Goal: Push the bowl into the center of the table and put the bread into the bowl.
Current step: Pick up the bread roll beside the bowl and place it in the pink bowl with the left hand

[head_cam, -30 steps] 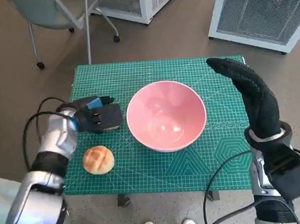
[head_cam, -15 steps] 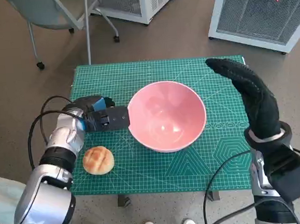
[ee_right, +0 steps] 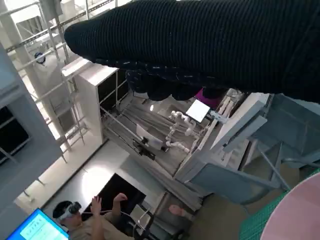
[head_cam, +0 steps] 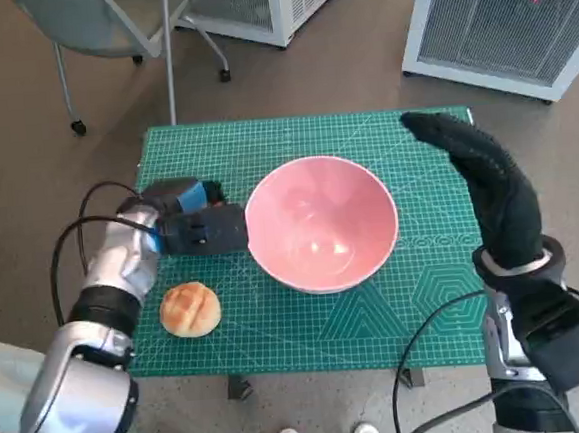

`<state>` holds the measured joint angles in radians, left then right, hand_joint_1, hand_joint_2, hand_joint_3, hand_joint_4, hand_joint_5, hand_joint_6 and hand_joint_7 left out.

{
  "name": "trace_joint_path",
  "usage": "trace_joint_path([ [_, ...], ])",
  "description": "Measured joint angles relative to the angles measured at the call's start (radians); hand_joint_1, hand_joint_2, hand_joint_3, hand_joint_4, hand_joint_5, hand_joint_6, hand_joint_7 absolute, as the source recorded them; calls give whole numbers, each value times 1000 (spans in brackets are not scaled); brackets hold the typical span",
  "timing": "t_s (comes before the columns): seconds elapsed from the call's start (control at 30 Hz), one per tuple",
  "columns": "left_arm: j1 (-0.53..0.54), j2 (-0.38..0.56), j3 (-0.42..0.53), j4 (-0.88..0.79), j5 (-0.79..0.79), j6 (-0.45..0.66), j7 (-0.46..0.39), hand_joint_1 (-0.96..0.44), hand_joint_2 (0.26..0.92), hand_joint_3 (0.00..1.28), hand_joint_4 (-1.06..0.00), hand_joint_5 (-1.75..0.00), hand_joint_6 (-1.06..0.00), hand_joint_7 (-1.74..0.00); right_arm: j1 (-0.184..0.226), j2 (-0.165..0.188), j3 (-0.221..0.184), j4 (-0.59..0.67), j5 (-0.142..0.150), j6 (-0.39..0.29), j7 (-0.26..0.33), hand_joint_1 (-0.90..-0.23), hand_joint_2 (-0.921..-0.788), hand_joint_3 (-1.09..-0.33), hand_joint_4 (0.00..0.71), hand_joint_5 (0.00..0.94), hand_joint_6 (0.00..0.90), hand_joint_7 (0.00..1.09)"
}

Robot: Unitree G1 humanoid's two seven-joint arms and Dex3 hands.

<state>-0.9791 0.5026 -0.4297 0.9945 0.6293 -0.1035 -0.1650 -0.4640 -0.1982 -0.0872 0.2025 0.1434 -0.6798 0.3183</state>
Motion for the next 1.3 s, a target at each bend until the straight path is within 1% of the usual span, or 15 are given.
trace_joint_path([
  [0.3,35,62,110,-250,-49,10,13,2,902,6,-833,-1043,-708,-1046,0,0,7,4,8,1,0,-668,-921,-785,65,0,-1,393],
  [0.53,112,82,193,-481,-86,32,11,3,900,5,-834,-1043,-714,-1040,-1,0,8,7,10,1,0,-667,-921,-785,65,0,-1,391],
  [0.73,173,79,238,-660,-100,24,23,2,892,3,-851,-1056,-745,-972,-1,0,8,9,11,1,1,-669,-921,-785,65,0,-1,391],
  [0.93,216,61,247,-779,-112,-21,30,2,888,3,-858,-1068,-758,-938,-1,0,8,12,11,1,3,-670,-921,-784,66,0,-1,389],
  [1.03,228,42,242,-809,-123,-45,24,2,889,5,-864,-1043,-741,-973,-1,1,9,13,11,1,3,-670,-921,-784,66,1,-1,387],
  [1.3,240,3,184,-872,-113,-69,-41,2,895,8,-863,-997,-699,-1064,-1,1,8,21,11,-1,5,-671,-921,-784,66,0,-1,377],
])
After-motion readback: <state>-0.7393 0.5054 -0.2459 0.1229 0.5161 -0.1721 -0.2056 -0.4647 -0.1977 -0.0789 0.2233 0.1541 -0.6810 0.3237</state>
